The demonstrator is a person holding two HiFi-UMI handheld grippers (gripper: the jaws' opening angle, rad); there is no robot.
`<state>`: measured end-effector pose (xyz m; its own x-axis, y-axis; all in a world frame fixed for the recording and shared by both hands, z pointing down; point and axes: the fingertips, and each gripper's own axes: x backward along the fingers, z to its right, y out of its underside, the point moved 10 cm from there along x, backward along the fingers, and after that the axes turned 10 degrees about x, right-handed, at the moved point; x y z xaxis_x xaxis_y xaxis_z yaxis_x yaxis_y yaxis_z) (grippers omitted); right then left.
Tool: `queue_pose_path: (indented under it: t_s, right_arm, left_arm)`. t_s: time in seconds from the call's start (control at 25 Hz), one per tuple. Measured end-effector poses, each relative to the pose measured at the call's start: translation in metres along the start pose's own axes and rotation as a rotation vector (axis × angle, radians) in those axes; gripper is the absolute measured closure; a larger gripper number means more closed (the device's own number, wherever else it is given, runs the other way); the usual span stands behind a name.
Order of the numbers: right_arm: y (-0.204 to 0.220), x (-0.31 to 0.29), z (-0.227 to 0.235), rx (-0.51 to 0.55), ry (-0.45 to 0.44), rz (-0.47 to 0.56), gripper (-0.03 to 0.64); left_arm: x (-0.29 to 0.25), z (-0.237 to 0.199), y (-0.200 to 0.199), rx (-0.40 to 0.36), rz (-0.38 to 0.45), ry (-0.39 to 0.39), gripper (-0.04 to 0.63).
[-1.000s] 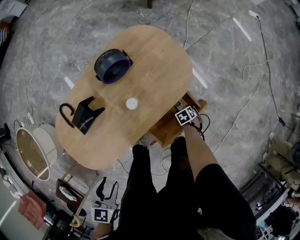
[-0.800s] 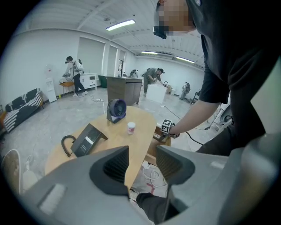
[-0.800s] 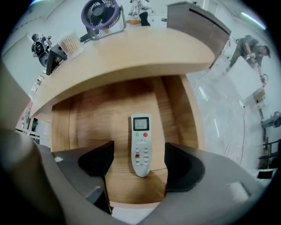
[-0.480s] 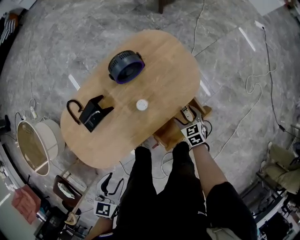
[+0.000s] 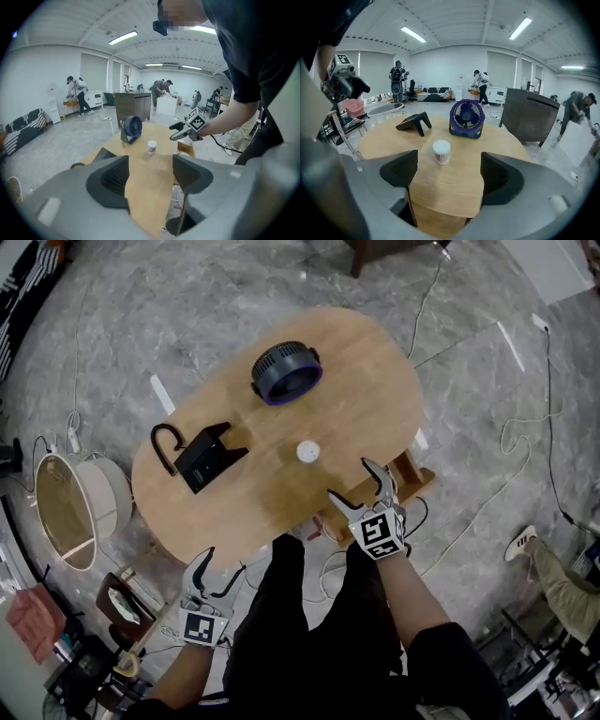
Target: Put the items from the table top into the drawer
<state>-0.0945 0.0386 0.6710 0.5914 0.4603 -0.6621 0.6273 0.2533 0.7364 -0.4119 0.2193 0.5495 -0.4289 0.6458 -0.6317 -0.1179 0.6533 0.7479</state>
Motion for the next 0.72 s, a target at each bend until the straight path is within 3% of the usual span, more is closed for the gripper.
queue_pose_path:
  t_s: [0.28,0.52,0.72]
  right_arm:
    - [-0.005,0.027,0.005,-0.050,0.015,0.080,0.178]
    - [-0.005,0.025,0.003,-0.064,-0.167,0.250,0.178]
    - [0.000,0.024,0.008,-0.041,-0.182,0.240,0.179]
  left_arm:
    - [-0.075,-0.019,-0.017,-0.095,0.020,0.045,0.277]
    - [-0.158,-0.018,-0.023,-0.127,0.000,0.116,0.266]
    - [-0.214,-0.008,-0.034,-0.195,-0.051,0.170,0.260]
